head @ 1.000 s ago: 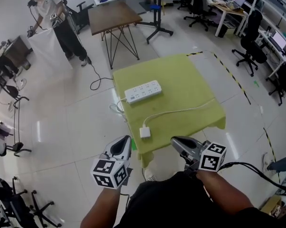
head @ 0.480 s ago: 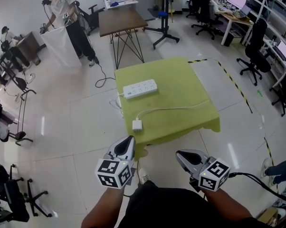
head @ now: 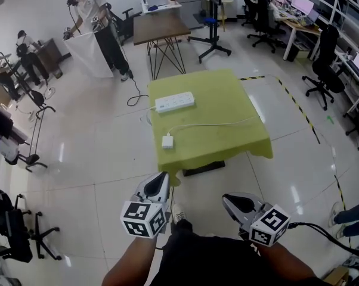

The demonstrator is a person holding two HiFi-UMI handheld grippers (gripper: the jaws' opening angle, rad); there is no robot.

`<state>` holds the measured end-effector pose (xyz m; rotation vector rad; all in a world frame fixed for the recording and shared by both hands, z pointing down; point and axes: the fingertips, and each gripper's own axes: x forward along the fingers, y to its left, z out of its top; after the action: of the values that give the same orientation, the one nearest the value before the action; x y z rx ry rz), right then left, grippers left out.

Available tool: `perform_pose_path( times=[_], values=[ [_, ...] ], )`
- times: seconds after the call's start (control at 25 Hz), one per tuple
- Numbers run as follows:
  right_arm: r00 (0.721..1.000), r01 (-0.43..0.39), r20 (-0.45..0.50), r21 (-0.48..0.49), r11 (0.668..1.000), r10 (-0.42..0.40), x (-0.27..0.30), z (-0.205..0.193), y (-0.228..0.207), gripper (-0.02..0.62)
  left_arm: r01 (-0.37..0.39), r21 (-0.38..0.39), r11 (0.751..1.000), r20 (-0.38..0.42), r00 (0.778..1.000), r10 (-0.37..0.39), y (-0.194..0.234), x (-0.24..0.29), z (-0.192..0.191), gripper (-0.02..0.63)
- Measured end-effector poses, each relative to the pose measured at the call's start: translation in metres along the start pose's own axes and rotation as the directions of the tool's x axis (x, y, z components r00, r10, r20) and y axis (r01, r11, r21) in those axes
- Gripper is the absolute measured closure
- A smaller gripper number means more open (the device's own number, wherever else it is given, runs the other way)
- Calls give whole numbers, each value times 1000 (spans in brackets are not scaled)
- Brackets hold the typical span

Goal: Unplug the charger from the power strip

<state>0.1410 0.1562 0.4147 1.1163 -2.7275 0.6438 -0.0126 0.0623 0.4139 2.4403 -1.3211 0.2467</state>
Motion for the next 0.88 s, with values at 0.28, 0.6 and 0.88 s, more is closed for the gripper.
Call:
perform_pose_path(
  times=[0.28, 0.6, 0.88],
  values=[
    [1000, -17, -14, -4, 1000, 17, -23, -17, 15, 595, -18, -2, 1000, 7, 1000, 18, -25, -25, -13, 600],
    [1000, -28, -9, -20, 999, 28, -35, -18, 16, 595, -25, 5, 1000, 10, 1000, 25, -38, -31, -16, 600],
    [999, -32, 2, -40, 999, 32, -38, -15, 17, 595, -20, 27, 999, 22, 1000, 19, -44, -32, -9, 600]
  ],
)
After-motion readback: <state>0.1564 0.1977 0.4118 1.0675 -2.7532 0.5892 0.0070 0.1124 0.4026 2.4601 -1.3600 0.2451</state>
